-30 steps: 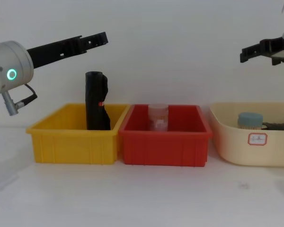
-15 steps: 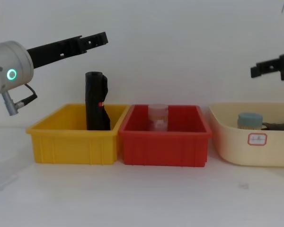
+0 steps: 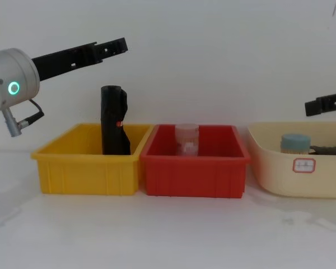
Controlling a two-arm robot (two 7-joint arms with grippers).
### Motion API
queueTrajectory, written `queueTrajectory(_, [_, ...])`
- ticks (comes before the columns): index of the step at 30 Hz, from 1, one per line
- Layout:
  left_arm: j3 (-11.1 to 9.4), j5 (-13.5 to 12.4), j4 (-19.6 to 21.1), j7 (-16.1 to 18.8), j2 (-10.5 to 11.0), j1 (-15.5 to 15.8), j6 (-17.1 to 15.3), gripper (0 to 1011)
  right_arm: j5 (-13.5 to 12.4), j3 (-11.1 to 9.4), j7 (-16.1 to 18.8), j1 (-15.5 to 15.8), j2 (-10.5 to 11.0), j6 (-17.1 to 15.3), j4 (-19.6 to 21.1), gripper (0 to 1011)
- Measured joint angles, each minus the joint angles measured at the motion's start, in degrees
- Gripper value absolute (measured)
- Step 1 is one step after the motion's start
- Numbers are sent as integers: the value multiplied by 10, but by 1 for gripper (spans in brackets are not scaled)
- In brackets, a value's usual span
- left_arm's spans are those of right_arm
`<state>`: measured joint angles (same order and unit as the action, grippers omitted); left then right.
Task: Pick up the garbage bag with the one hand and transfer it to the other hand.
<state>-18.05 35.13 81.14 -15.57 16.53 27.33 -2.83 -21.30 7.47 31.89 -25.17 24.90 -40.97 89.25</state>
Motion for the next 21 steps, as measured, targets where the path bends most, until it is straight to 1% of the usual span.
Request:
queueTrajectory(9, [0,0,0,0,0,0,0,1001,-6,-2,12,26,12,-2,28,999])
queueTrajectory(21, [0,0,0,0,0,0,0,1001,-10,-3,19,40,19,-3,45,1000])
